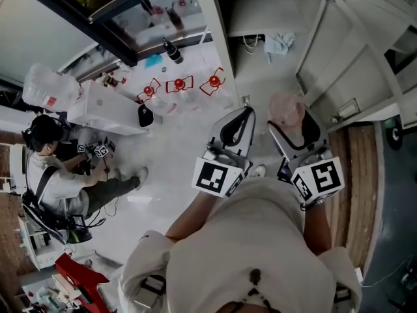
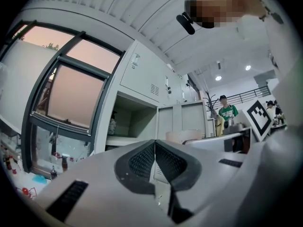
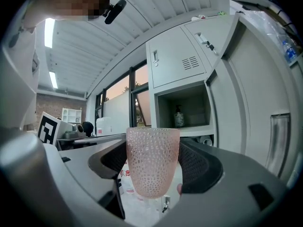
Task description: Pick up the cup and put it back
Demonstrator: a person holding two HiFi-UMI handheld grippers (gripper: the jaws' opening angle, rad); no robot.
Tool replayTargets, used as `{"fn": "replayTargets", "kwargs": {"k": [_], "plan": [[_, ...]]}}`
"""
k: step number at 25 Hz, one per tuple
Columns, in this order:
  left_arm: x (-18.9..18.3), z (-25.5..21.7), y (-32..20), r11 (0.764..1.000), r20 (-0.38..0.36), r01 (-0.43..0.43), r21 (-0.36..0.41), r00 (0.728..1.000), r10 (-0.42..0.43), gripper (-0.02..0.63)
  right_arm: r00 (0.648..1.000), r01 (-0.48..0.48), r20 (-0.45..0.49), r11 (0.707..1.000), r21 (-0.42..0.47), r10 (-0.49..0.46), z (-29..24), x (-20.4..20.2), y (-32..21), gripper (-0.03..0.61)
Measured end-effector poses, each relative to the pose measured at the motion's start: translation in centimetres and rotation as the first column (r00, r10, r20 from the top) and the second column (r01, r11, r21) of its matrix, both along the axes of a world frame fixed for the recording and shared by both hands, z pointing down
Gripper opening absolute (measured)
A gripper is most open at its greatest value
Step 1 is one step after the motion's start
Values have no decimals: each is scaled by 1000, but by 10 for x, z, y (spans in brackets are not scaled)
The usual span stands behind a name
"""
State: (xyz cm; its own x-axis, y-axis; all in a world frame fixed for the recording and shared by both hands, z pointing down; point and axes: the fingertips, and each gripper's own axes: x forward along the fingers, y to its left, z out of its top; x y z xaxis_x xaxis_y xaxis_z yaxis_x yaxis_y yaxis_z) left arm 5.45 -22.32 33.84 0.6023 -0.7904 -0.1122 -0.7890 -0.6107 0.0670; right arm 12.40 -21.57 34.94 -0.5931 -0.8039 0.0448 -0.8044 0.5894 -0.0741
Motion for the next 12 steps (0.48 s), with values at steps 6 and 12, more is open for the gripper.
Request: {"fn": "replayTargets", "kwargs": {"k": [6,12], "plan": [[2,5,-6,1000,4,-11,-8,1000,11,9,1000,-6,-10,1000,-18,6,13,1,-15,353],[-3,9,-25,1000,8,15,-5,1000,-15,9,999,-42,-5,999,-30,41,39,4,-56,353]]}}
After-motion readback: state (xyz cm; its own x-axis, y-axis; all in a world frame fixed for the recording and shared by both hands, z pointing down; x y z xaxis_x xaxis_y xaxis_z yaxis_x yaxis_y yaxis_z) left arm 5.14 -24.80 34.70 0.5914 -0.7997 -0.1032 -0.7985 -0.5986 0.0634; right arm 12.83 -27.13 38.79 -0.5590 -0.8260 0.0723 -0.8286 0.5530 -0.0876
